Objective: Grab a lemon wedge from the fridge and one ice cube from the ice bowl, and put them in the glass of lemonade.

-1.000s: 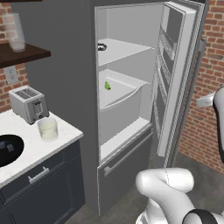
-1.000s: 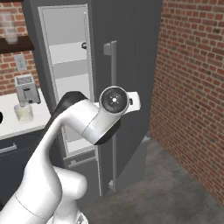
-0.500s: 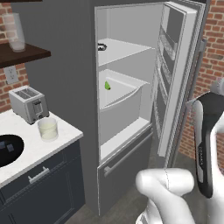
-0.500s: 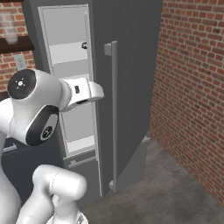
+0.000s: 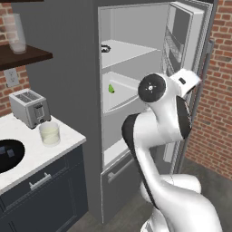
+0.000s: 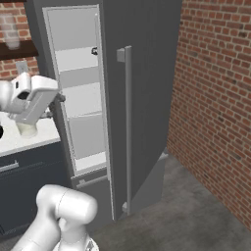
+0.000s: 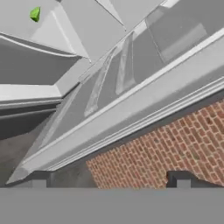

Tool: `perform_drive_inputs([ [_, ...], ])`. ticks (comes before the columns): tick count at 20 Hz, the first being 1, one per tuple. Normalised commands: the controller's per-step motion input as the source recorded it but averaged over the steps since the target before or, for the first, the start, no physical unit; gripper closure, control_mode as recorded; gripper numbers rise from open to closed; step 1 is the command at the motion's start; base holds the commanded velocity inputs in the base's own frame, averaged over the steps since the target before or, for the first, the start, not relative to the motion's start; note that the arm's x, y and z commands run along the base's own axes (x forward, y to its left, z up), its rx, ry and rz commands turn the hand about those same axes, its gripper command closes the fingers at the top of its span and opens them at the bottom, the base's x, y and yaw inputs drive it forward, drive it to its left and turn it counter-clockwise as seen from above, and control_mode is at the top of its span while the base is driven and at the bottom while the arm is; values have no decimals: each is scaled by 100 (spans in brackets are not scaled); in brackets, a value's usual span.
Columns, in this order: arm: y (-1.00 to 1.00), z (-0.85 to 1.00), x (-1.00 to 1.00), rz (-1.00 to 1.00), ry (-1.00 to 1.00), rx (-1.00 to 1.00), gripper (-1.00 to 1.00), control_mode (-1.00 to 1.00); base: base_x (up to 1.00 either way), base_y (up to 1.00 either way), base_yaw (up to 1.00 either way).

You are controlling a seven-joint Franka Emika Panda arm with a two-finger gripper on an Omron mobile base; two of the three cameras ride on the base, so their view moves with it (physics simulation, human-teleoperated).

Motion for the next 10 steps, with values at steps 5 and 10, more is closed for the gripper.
perform_drive_inputs([
  [5, 74, 0, 100, -18, 29, -44, -100, -100, 0, 0, 0],
  [10, 0, -3, 95, -9, 43, -34, -100, -100, 0, 0, 0],
])
